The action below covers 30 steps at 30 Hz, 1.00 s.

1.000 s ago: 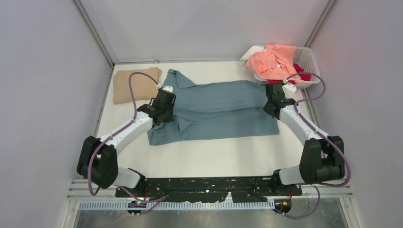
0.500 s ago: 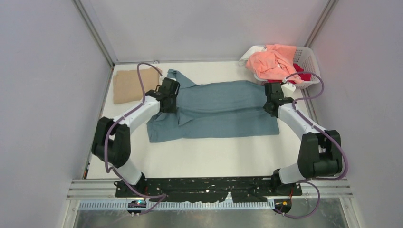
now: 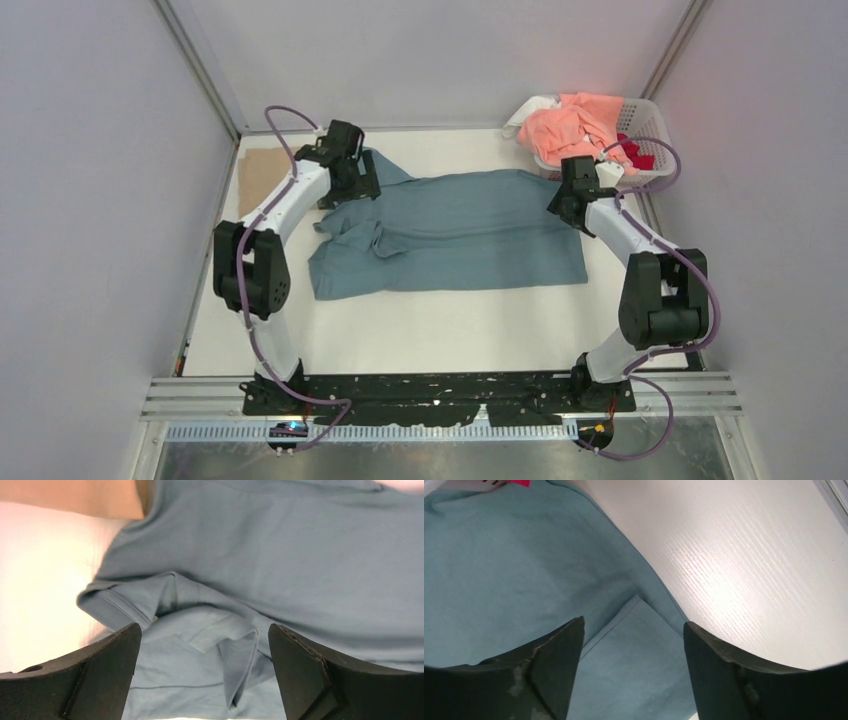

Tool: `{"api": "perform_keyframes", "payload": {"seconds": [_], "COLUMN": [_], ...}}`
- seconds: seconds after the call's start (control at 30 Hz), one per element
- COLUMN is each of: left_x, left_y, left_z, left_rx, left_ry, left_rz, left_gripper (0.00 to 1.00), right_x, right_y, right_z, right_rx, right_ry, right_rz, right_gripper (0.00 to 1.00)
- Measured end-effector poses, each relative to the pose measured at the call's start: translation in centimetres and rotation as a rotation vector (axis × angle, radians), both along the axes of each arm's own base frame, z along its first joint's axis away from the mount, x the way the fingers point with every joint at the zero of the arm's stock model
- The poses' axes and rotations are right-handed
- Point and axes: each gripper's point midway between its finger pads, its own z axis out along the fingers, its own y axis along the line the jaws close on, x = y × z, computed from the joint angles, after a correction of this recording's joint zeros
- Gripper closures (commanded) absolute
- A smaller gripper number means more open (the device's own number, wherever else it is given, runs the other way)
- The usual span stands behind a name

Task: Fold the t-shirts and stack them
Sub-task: Fold the flattened tshirt in 1/3 of the way

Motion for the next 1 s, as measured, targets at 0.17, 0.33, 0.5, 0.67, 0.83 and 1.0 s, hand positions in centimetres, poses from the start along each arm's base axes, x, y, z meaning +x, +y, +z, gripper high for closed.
{"api": "perform_keyframes", "payload": {"seconds": [0.17, 0.33, 0.5, 0.67, 0.83, 1.0], "left_x": [-2.8, -10.8, -11.9, -11.1, -11.7, -13.2], "left_y": [-0.5, -0.2, -3.0, -4.5, -4.1, -3.6], "left_z": [-0.6, -4.3, -6.9, -8.3, -8.3, -8.4], "left_rx": [-0.062, -0.151, -0.315, -0.382, -0.388, -0.404], "left_ry": [0.01, 0.106, 0.145, 0.152, 0.105, 0.062], "left_rz": [-0.031, -0.051, -0.085, -0.092, -0.077, -0.066], "left_gripper": [0.0, 0.0, 0.0, 0.0, 0.0, 0.0], "right_x": [-0.1, -3.2, -4.5, -3.0, -4.5, -7.4], "right_y": [-0.1, 1.7, 5.6, 7.8, 7.1, 6.2], "right_z": [0.6, -0.5, -4.4, -5.4, -5.6, -5.9], "right_rx": [-0.013, 0.078, 0.256, 0.354, 0.339, 0.323], "right_ry": [-0.004, -0.05, -0.031, -0.061, -0.074, -0.051], "right_rz": [0.024, 0.108, 0.241, 0.298, 0.255, 0.21], "right_gripper": [0.05, 0.04, 0.05, 0.05, 0.05, 0.05]}}
